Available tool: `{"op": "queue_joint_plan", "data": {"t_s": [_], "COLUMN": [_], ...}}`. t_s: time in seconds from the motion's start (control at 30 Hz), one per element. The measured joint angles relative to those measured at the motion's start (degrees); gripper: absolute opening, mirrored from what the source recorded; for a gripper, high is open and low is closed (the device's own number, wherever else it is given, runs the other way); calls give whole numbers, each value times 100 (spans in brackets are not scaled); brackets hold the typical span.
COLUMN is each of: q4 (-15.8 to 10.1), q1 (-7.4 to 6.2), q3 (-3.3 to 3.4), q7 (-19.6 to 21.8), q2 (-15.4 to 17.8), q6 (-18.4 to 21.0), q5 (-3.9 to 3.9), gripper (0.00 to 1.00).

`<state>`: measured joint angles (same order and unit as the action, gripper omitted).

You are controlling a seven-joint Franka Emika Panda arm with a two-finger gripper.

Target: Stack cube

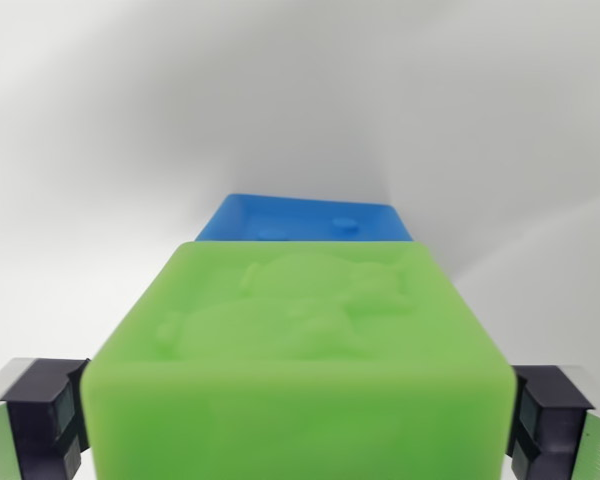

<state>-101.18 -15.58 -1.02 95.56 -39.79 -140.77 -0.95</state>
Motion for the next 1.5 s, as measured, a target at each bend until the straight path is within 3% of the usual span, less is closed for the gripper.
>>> {"op": "queue_joint_plan", "data": {"t_s": [0.77,1.5], "q4": [-47,45], "q1": [0,0], "q3": [0,-5], "q7": [0,-1], "q2": [439,1254], "q6": [365,1262], "q5": [0,1], "gripper": [100,100]}}
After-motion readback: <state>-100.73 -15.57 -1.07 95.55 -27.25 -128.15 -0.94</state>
